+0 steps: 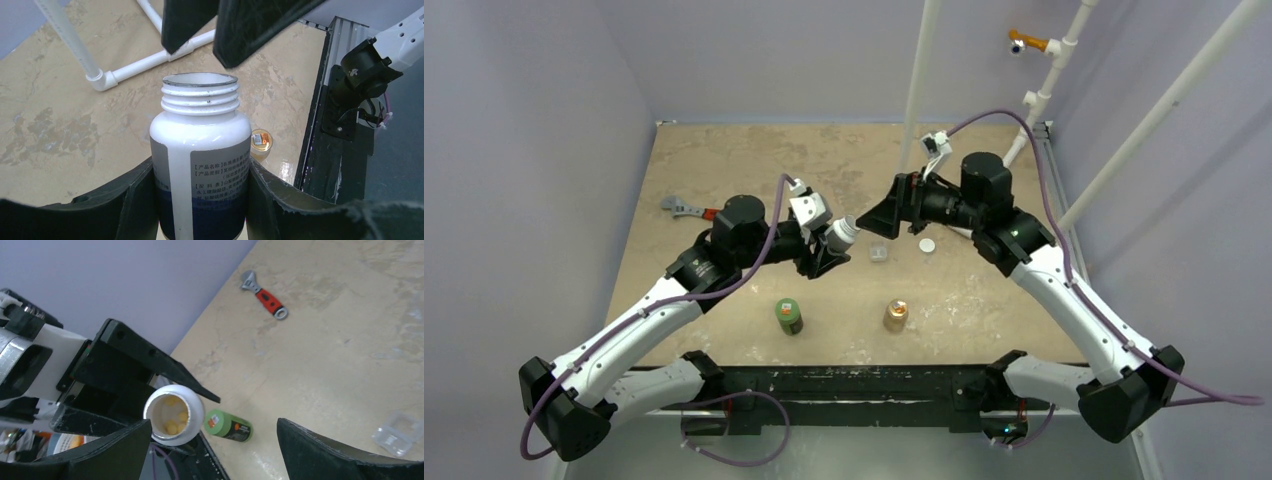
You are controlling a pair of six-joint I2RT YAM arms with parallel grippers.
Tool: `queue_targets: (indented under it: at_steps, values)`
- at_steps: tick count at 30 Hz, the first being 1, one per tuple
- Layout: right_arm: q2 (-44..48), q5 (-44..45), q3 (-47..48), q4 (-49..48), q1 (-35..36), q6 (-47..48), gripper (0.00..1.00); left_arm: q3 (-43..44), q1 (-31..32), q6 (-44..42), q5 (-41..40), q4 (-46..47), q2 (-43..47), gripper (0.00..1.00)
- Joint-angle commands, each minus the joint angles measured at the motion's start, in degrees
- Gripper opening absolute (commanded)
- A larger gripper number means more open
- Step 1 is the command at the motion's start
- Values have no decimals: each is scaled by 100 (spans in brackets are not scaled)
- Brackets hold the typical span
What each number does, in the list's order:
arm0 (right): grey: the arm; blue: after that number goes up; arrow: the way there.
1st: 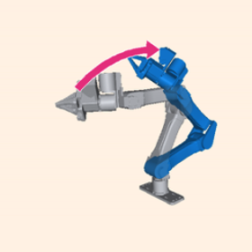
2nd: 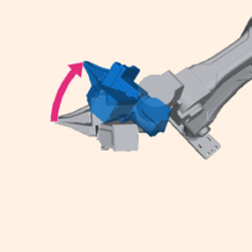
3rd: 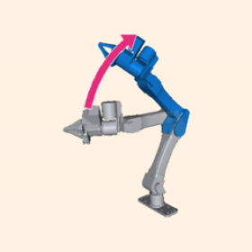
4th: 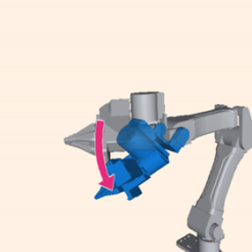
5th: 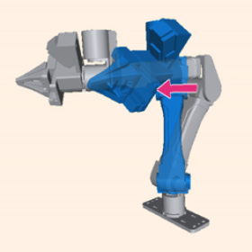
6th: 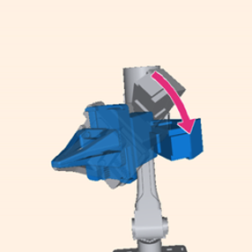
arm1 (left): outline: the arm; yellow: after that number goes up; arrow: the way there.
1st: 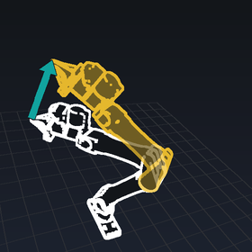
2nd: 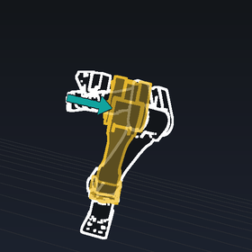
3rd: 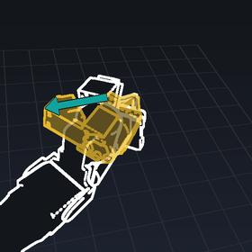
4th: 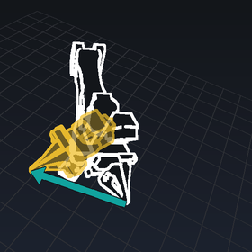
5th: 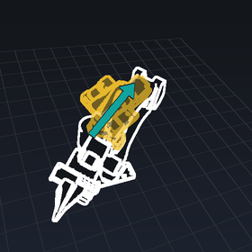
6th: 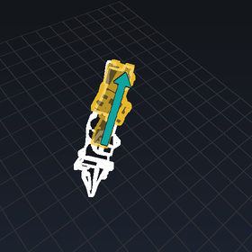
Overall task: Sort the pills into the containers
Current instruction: Place the lid of the pill bottle at the center of the board, then pour the pill into the pill container.
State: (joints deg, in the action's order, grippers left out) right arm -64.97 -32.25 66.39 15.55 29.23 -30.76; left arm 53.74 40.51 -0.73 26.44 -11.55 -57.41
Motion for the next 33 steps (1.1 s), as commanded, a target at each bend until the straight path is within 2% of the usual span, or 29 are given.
queue_targets:
  at_steps: [1,9,15,22,27,28,33]
  values:
    - [-184,-322,485,220,569,244,98,-12,54,-424,163,371,113,0]
    - [-484,-139,716,406,829,215,97,-76,110,-573,284,469,98,0]
    - [-675,-27,806,497,944,176,89,-18,132,-569,275,437,27,0]
    - [-730,126,840,620,1058,91,53,110,132,-461,279,395,-157,0]
    - [-726,202,905,687,1058,-86,20,184,132,-269,242,388,-230,0]
    - [-735,100,907,675,1058,-128,15,186,132,-228,221,397,-222,4]
    - [-717,-123,924,588,827,-403,2,-24,126,17,131,695,-64,40]
